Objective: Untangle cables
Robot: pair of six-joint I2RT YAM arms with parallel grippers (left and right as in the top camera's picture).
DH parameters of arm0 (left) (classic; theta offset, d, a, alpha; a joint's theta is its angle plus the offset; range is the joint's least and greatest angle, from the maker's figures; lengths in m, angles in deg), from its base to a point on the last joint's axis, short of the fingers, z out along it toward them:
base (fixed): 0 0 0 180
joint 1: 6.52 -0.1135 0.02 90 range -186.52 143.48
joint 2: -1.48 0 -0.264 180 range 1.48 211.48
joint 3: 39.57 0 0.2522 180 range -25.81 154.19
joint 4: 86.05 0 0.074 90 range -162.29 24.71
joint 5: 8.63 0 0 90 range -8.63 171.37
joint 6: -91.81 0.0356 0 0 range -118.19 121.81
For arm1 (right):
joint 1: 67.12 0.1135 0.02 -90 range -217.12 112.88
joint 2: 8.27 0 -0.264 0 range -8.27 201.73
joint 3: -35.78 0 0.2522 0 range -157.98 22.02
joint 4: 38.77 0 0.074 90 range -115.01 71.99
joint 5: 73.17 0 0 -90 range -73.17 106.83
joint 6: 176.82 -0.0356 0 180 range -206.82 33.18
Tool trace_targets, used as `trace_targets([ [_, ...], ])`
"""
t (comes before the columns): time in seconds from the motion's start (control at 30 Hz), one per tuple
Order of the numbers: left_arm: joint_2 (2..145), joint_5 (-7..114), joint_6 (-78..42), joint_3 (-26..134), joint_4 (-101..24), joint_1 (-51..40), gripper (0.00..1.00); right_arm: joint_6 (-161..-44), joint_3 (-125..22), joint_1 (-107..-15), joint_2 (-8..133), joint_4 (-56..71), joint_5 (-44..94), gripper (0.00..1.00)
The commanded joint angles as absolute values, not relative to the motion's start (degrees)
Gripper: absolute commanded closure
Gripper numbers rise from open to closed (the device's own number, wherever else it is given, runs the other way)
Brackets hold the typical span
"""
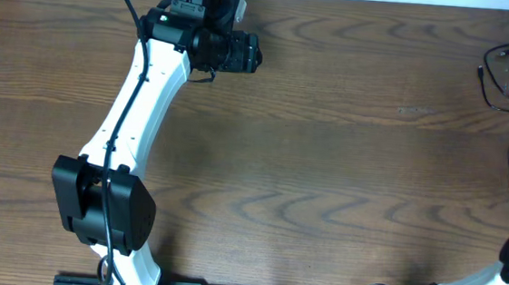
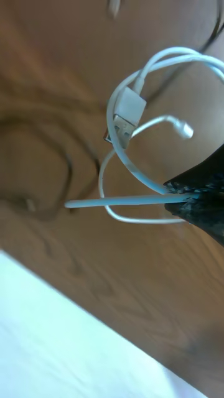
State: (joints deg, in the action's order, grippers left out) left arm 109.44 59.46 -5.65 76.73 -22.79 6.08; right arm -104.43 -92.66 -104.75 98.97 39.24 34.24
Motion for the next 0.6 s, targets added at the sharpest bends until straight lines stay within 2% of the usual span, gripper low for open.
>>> trace_targets([
  [0.0,109.8,59.8,-5.8,76.8,-22.6,6.1,0.25,-105.2,-92.6,-110.3,100.5,39.7,29.6,0.99],
  [0.2,109.8,59.8,-5.8,76.8,-22.7,6.1,0.25,-104.9,-92.6,-118.0,105.6,39.3,29.7,0.98],
  [0.23,109.8,59.8,-5.8,76.8,-22.7,6.1,0.25,-104.4,-92.6,-118.5,106.3,39.0,30.3,0.9],
  [0.27,109.8,59.8,-5.8,76.8,-22.7,6.1,0.25,-102.2,-92.6,-119.0,107.1,38.9,32.7,0.59],
  [0.3,109.8,59.8,-5.8,76.8,-22.7,6.1,0.25,-100.2,-92.6,-119.3,107.5,38.8,35.6,0.44],
  [0.33,109.8,59.8,-5.8,76.8,-22.7,6.1,0.24,-97.9,-92.6,-119.5,107.9,38.8,40.2,0.24],
  [0.43,109.8,59.8,-5.8,76.8,-22.6,6.1,0.25,-93.9,-92.6,-119.2,107.8,38.6,47.5,0.09],
  [0.5,109.8,59.8,-5.8,76.8,-22.6,6.1,0.24,-92.2,-92.6,-117.9,107.2,39.0,49.2,0.04],
  [0.57,109.8,59.8,-5.8,76.8,-22.6,6.1,0.24,-90.3,-92.6,-116.5,106.4,39.7,51.0,0.04],
])
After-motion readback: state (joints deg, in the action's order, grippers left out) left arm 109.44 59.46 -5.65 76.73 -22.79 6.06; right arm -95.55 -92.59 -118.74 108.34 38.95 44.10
